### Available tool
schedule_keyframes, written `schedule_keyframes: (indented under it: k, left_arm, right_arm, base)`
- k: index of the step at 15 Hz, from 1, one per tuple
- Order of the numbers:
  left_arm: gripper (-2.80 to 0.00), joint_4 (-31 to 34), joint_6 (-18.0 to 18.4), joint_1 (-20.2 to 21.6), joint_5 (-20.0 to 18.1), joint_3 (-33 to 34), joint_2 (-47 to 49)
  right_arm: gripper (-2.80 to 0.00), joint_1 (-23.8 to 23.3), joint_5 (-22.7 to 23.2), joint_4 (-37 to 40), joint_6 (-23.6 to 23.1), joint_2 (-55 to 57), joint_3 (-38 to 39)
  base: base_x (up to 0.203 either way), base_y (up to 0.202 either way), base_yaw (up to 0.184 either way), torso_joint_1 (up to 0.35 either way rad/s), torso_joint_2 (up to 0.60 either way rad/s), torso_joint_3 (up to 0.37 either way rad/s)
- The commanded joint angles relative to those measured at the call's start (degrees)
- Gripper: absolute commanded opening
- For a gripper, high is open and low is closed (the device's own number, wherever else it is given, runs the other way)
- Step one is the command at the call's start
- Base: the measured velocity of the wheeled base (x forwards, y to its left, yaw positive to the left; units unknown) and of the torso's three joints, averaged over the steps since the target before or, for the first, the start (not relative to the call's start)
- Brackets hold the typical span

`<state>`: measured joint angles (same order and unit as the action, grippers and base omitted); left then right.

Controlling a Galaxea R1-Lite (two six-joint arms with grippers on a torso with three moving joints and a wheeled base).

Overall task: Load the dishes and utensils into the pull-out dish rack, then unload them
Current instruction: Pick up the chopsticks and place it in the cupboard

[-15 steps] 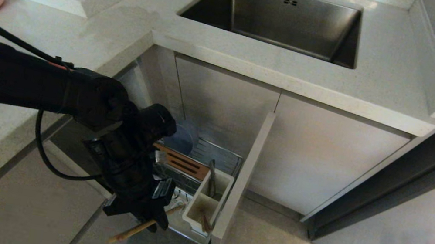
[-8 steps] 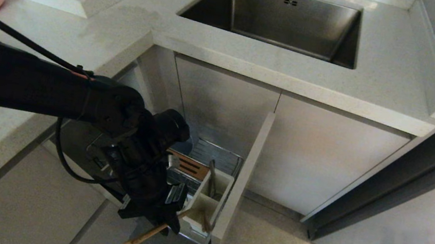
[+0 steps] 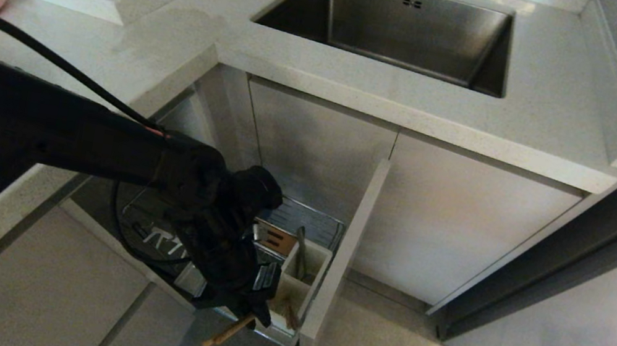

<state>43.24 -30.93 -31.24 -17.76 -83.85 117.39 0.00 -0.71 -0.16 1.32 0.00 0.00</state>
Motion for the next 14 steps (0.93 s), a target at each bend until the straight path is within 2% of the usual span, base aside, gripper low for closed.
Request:
schedule_keyframes:
  k: [1, 14]
  left_arm:
    - [-2.80, -1.01, -0.19, 0.04, 0.21, -0.17, 1.86]
    - [-2.80, -6.29, 0.01, 1.80, 0.98, -2.87, 7.42]
  right_arm:
    - [-2.80, 0.00, 0.00, -0.02, 0.00, 0.09, 0.00]
    - [-2.80, 0.00, 0.00, -0.02, 0.00, 0.09, 0.00]
  base:
    - [0.000, 0.000, 0.000, 0.000, 0.00, 0.000]
    - [0.000, 0.000, 0.000, 0.000, 0.00, 0.000]
